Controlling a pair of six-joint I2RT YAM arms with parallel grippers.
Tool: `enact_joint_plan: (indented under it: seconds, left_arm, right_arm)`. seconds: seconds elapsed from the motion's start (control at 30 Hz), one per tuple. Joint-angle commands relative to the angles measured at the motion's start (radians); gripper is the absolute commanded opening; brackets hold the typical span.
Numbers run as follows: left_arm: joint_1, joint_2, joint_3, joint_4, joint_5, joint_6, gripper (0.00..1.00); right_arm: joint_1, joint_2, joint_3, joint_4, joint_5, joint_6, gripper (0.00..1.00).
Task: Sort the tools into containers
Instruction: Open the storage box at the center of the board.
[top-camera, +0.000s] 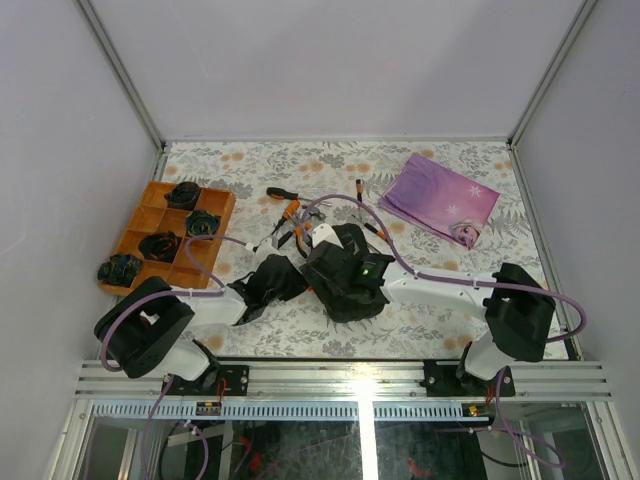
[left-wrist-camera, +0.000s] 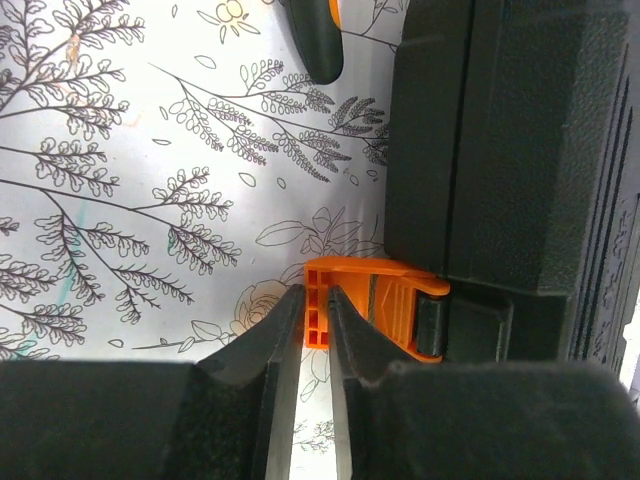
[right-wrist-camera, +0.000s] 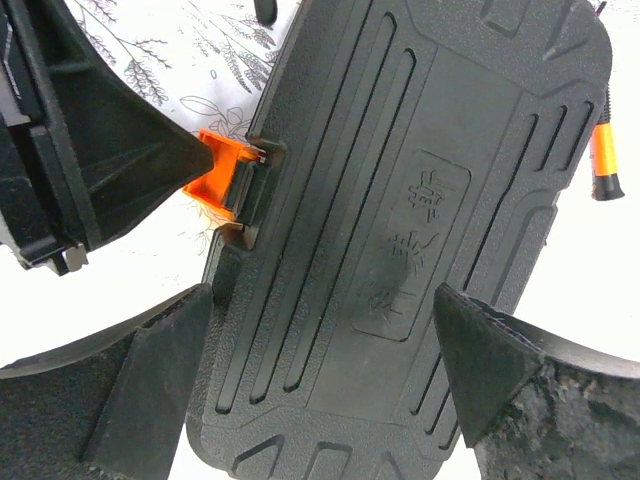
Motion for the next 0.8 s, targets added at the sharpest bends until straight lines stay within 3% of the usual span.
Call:
enact_joint_plan:
  seconds: [0.0, 0.43, 0.6, 0.77]
  left_arm:
    - [-0.013, 0.071, -0.063, -0.238, -0.017, 0.015, 0.14]
    - [-0.013, 0.110, -0.059, -0.240, -0.024, 0.012, 0.07]
    - [-0.013, 0.147, -0.057, -0.241, -0.025, 0.002, 0.00]
    - [-0.013, 0.169, -0.057, -0.232, -0.022, -0.002, 0.00]
  right_arm:
    - [0.027, 0.032, 0.033, -0.001, 0.101, 0.025, 1.00]
    - [0.077, 0.114, 0.060, -0.063, 0.259, 0.063, 0.99]
    - [0.077, 0.080, 0.059, -0.104, 0.321, 0.078, 0.99]
    - [0.077, 0.006, 0.053, -0.134, 0.360, 0.063, 0.97]
